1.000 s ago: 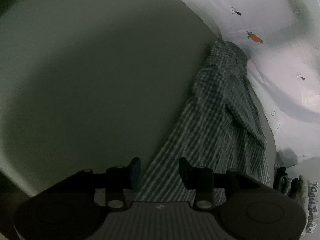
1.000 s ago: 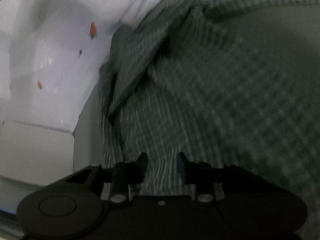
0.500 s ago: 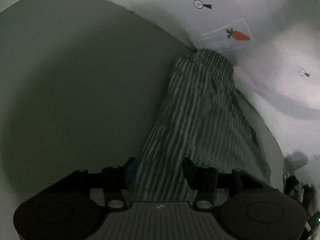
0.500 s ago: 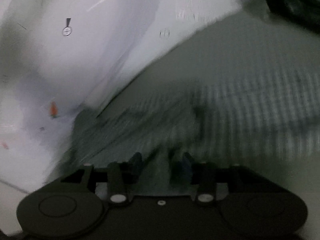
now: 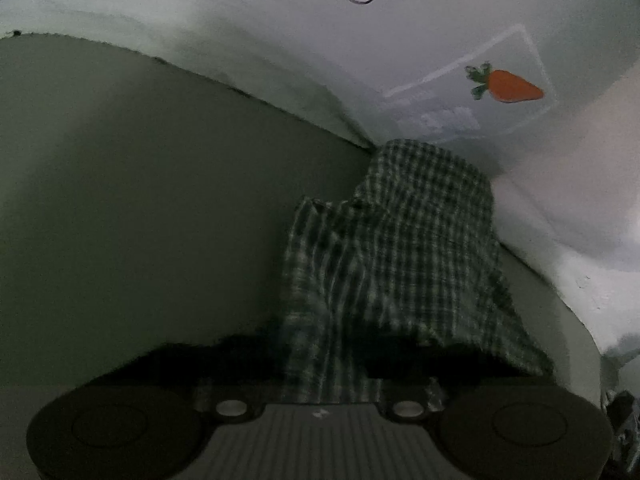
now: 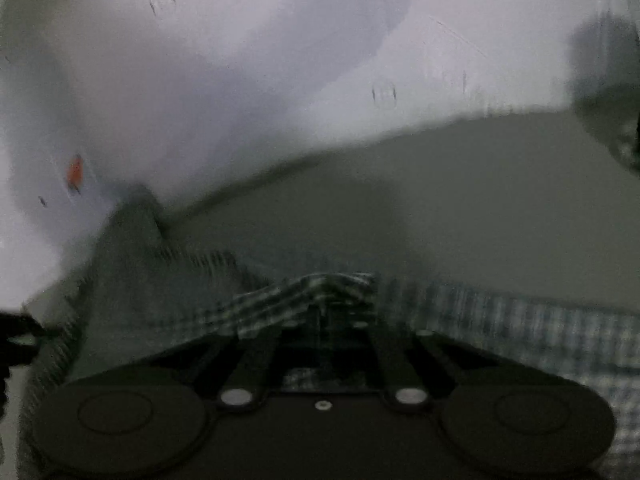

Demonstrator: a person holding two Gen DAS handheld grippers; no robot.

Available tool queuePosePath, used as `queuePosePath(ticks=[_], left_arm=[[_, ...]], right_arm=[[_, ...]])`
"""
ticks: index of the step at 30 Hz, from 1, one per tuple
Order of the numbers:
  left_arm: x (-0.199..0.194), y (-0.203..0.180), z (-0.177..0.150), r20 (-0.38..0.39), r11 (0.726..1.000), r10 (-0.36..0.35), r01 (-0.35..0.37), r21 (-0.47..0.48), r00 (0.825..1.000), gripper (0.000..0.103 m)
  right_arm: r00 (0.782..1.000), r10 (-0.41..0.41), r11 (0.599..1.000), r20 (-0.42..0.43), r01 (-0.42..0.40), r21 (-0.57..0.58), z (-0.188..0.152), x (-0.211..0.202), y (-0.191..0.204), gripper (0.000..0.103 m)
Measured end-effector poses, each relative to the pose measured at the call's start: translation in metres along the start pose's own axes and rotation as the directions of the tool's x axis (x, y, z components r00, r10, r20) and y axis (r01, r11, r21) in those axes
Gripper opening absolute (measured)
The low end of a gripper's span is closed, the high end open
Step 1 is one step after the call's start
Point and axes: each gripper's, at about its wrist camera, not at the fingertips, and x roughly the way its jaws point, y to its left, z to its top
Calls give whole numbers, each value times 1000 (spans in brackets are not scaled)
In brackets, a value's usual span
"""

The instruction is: Fold clothes

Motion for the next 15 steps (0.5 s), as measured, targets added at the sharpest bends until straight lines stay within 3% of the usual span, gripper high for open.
queuePosePath(ticks=[2, 5, 7, 11, 12, 15], left_arm=[[-3, -1, -3, 46, 1000, 26, -26, 2, 999, 1], [-9, -1, -6, 114, 998, 61, -60, -11, 992, 1], [-9, 5, -5, 118, 997, 64, -59, -43, 991, 1], [-11, 0, -4, 119, 996, 86, -85, -19, 989, 5], [-11, -1, -4, 119, 996, 92, -91, -13, 989, 8], [-12, -5, -3, 120, 994, 109, -110, 5, 987, 32]], right_arm=[[997, -5, 1000, 77, 5, -6, 9, -18, -2, 3], [979, -132, 986, 158, 145, -78, 19, -34, -7, 3], [968, -210, 969, 137, 225, -106, 17, -29, -21, 3], [965, -260, 966, -25, 260, -5, -2, 0, -57, 6], [963, -266, 963, -48, 267, 27, -5, 3, -63, 14], [963, -265, 955, -40, 268, 126, -7, 0, -74, 37]])
